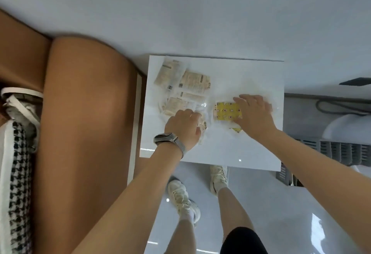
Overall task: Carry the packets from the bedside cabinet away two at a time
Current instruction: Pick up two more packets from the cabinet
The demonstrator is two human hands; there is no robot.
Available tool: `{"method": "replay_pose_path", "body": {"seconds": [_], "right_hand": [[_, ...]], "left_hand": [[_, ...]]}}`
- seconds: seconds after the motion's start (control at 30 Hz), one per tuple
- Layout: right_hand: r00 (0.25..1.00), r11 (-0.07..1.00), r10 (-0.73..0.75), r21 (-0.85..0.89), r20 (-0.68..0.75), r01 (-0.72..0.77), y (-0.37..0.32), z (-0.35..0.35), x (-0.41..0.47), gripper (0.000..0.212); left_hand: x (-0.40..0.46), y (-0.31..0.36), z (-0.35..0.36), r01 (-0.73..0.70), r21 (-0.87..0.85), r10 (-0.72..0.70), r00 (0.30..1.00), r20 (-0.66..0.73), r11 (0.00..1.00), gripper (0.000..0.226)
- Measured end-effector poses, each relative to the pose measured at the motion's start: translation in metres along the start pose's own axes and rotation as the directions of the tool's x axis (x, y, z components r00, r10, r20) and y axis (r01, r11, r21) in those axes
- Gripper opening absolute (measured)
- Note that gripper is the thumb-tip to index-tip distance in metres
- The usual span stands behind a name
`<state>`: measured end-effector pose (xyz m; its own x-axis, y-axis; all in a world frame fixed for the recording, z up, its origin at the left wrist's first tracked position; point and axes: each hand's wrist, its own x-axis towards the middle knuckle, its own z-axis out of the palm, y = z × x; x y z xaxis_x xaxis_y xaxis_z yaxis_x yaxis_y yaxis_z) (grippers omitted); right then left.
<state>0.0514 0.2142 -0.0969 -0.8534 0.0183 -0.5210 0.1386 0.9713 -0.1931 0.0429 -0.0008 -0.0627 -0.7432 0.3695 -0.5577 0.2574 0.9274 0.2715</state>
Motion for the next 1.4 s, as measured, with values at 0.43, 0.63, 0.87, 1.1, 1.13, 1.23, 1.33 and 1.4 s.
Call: {"method": "replay_pose_path", "body": {"seconds": [0.43, 0.63, 0.87, 1.1, 1.13, 1.23, 1.33, 1.4], "right_hand": [[0.976, 0.993, -0.114, 0.018, -0.186, 0.119, -0.004, 0.01, 0.026, 0.045], [0.964, 0.553, 0.25, 0.831, -0.089, -0.067, -0.016, -0.016, -0.003, 0.013], [0.93, -0.132, -0.006, 0.922, 0.367, -0.364, -0.022, -0.043, -0.04, 0.024], [0.972, 0.685, 0.226, 0.7, 0.059, -0.202, 0.012, -0.037, -0.021, 0.019], [0.978, 0.737, 0.206, 0.655, 0.015, -0.165, 0.015, -0.029, -0.013, 0.025], [0.994, 0.854, 0.086, 0.508, 0.074, -0.111, 0.006, -0.007, 0.008, 0.05], [0.99, 0.979, 0.037, 0.196, 0.135, -0.063, -0.014, 0.011, 0.02, 0.081], [0.998, 0.997, 0.038, -0.066, 0.053, -0.035, -0.022, 0.021, 0.022, 0.082]], "left_hand": [[0.019, 0.0, 0.019, 0.137, -0.547, -0.191, 0.981, -0.043, 0.826, 0.038], [0.03, 0.027, -0.001, 0.234, -0.88, -0.255, 0.958, 0.135, 0.414, 0.068], [0.02, 0.042, 0.006, 0.36, -0.902, -0.015, 0.927, 0.374, -0.238, 0.039], [0.006, 0.016, 0.02, 0.26, -0.912, -0.208, 0.919, 0.335, -0.318, 0.022], [0.004, 0.014, 0.021, 0.237, -0.909, -0.242, 0.913, 0.329, -0.344, 0.022], [0.001, 0.007, 0.023, 0.184, -0.904, -0.32, 0.892, 0.319, -0.386, 0.025], [-0.001, 0.0, 0.027, 0.178, -0.894, -0.37, 0.864, 0.342, -0.411, 0.025], [-0.001, -0.003, 0.029, 0.198, -0.884, -0.388, 0.842, 0.374, -0.424, 0.024]]}}
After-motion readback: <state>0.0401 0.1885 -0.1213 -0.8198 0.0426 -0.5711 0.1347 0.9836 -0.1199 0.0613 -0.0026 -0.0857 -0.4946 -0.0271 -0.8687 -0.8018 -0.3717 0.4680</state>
